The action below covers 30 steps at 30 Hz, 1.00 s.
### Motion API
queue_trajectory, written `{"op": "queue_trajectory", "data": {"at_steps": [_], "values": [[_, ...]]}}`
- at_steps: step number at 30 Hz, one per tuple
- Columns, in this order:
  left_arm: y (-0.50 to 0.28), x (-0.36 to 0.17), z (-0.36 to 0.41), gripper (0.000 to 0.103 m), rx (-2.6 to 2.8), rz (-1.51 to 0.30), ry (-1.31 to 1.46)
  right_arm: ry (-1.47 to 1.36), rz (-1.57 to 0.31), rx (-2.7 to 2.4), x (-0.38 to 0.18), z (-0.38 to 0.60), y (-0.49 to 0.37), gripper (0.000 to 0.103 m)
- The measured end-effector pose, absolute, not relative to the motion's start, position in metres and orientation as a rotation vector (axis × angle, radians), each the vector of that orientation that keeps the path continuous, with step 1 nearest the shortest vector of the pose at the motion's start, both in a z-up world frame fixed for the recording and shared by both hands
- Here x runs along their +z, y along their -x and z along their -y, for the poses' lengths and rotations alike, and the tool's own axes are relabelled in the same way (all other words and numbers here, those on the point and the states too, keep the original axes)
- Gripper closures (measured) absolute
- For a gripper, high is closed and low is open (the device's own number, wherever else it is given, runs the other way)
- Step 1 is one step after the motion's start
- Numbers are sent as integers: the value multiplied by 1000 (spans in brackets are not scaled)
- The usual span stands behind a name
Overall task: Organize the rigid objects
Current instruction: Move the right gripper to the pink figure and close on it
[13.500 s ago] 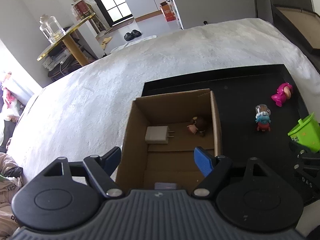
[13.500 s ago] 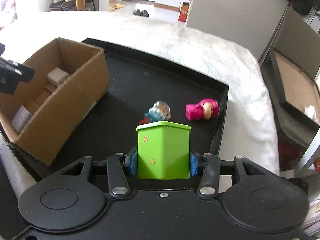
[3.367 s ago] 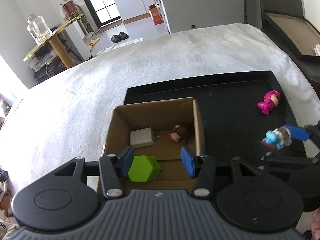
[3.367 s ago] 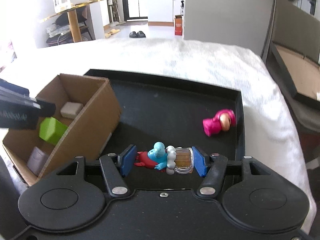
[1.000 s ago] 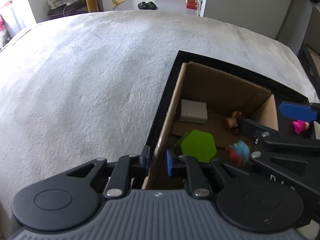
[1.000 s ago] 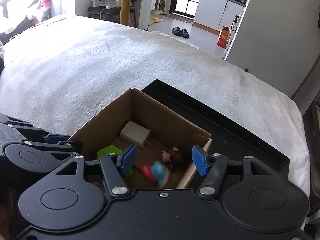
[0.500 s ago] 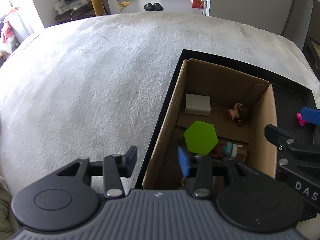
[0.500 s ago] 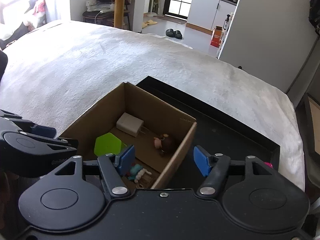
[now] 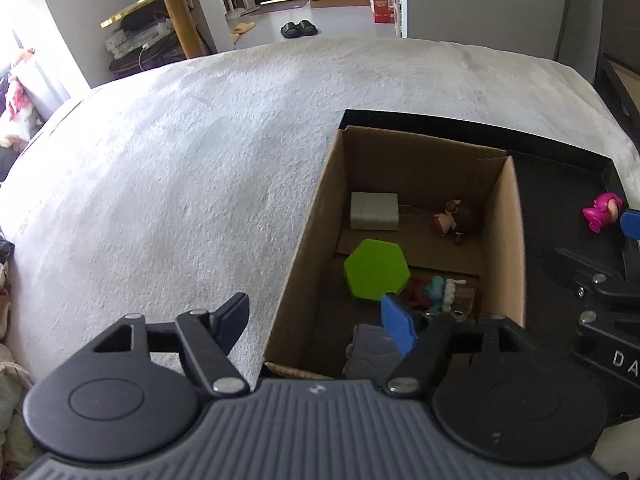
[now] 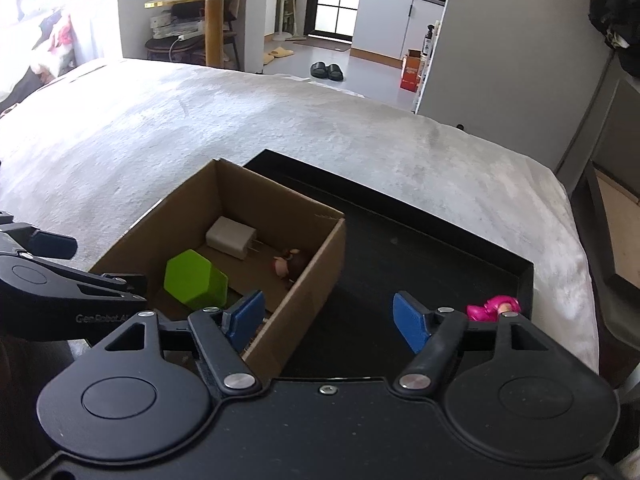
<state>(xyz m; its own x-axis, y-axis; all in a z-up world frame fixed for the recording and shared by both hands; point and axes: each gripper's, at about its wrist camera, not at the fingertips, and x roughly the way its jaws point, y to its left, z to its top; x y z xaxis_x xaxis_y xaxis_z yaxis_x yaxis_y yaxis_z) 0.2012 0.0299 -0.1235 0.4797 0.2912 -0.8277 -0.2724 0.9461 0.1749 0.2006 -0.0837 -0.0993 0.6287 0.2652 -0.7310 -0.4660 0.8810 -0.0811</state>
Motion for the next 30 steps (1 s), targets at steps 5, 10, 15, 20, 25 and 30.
{"op": "queue_trajectory", "data": {"at_steps": [5,10,15,20,25,30], "values": [[-203,-117,-16,26,328,-986,-33,256,-785,413,-100,101,-202,28],[-207,-113,-1,25,314,-978,-58,225,-775,390,-100,119,-205,21],[-212,-111,16,24,292,-973,-90,199,-777,360,-104,141,-211,16],[-218,-107,32,24,272,-963,-114,174,-785,341,-108,161,-217,10],[-225,-107,49,24,252,-962,-147,160,-780,325,-113,177,-226,7],[-233,-106,62,24,239,-957,-174,146,-778,313,-117,189,-235,4]]}}
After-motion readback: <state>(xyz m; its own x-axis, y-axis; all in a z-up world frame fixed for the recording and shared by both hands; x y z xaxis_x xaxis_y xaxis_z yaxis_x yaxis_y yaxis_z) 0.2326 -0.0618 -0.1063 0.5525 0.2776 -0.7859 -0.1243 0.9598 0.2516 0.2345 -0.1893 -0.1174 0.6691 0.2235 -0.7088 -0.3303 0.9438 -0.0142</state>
